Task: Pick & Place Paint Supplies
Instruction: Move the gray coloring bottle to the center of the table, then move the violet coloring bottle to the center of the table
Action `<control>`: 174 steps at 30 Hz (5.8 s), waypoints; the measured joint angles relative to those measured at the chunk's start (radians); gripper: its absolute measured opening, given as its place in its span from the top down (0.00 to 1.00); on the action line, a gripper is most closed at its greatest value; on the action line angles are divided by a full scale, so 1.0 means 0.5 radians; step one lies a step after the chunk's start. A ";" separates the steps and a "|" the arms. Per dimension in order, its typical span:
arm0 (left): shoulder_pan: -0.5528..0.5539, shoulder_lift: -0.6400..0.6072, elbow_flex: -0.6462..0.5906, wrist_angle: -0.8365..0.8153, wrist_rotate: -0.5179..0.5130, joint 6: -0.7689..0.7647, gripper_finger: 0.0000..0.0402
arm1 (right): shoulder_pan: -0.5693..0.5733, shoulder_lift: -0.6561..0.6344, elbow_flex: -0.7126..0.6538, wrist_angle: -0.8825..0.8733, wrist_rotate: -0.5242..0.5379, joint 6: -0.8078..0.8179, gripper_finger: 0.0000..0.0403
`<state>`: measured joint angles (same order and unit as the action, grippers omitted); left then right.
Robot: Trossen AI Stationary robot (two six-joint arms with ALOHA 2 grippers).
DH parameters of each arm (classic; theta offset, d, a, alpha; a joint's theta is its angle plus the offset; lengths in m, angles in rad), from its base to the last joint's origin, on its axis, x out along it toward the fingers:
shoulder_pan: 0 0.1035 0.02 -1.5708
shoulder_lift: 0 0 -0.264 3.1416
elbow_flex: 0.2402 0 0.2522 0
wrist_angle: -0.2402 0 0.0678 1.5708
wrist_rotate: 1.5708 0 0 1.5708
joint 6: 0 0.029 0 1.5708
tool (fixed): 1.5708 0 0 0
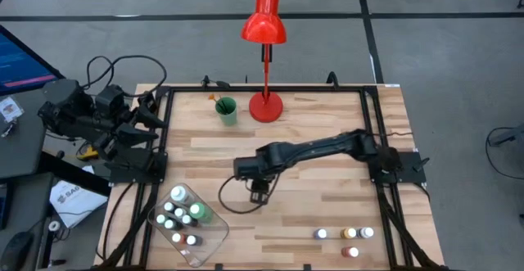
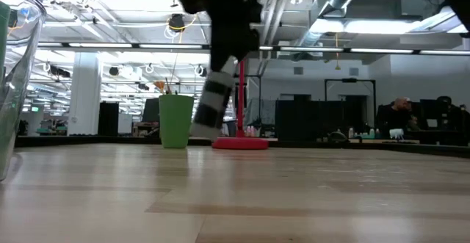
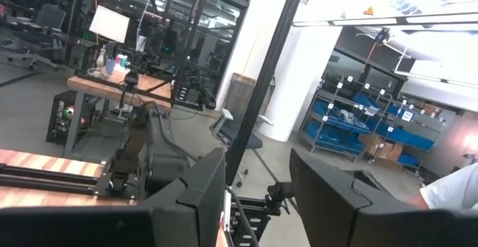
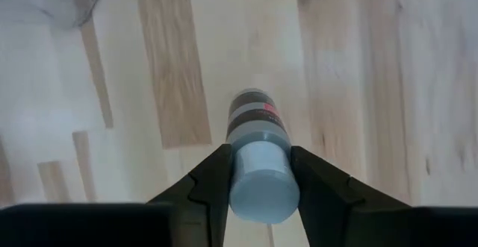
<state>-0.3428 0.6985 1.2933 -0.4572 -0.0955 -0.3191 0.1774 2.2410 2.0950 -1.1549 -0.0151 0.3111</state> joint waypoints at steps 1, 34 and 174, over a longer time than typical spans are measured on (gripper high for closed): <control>0.000 -0.002 0.000 0.000 0.001 0.000 0.65 | 0.004 0.046 0.057 -0.023 0.000 -0.008 0.70; 0.000 -0.009 0.000 0.000 0.000 0.000 0.65 | 0.043 0.060 0.364 -0.312 -0.018 0.092 0.37; 0.000 -0.007 0.001 -0.021 -0.016 0.069 0.65 | -0.052 -0.710 -1.129 0.229 0.232 0.531 0.70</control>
<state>-0.3430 0.6949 1.2938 -0.4675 -0.1036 -0.2848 0.1511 1.8862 1.5303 -1.0402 0.1011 0.5766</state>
